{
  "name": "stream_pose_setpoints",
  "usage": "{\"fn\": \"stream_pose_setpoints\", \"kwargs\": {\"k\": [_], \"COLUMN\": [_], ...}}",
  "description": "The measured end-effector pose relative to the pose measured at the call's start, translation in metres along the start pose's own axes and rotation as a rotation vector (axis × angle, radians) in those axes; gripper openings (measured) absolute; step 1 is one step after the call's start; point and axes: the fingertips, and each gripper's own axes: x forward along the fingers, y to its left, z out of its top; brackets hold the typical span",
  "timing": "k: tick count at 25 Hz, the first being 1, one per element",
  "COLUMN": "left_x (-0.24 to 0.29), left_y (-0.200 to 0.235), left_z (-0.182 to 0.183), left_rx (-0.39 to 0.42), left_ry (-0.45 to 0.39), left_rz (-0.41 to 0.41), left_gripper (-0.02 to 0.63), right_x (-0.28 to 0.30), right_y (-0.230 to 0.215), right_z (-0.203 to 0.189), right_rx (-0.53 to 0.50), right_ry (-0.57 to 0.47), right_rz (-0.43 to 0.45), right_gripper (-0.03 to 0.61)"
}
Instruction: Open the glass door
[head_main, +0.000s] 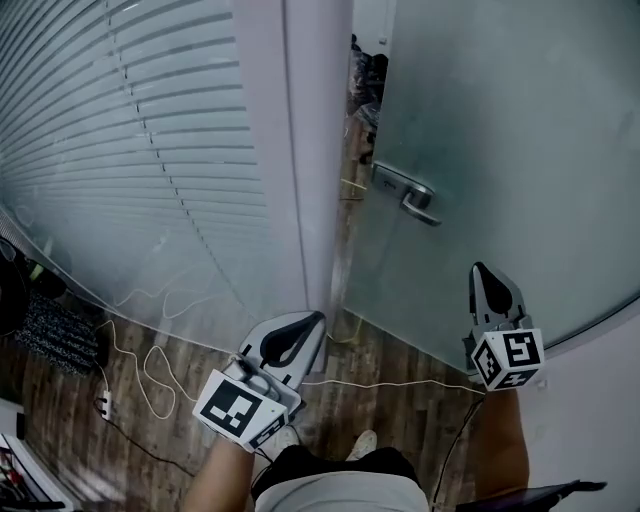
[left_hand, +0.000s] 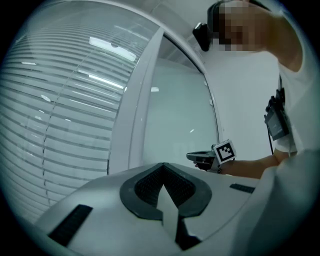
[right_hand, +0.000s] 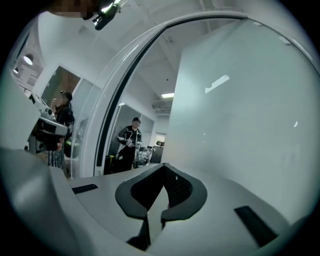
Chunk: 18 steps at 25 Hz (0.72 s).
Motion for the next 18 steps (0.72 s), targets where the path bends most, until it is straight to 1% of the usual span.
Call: {"fn": "stream_pose_setpoints", "kwargs": {"k": [3,6,11,18], "left_x": [-0.009,-0.019,-0.040,-0.067], "left_y": [-0.001,-0.002,0.003,0.010], "left_z": [0.001,0.005,0.017,0.057], "left_rx": [0.015,0.043,0.026,0.021], "left_ry": [0.006,-0.005,-0.016,-0.026], "left_rz": [-0.051,-0.123,-0.219,-0.244], "left_gripper": [-0.003,-0.003,-0.003,-0.003], "right_x": [-0.032,-0.061,-0.099,-0.142], "right_y": [0.019,0.042,0.083,0.110], "right_z": [0.015,0.024,0.043,0.097], "right_rx": [0.026,0.056,0.107,0.083], "right_ry": [-0.026,-0.041,-0.060,-0.059], "right_rz": [-0.045,-0.098,-0.142,-0.193], "right_gripper": [0.002,0.002,0.002,0.002]}}
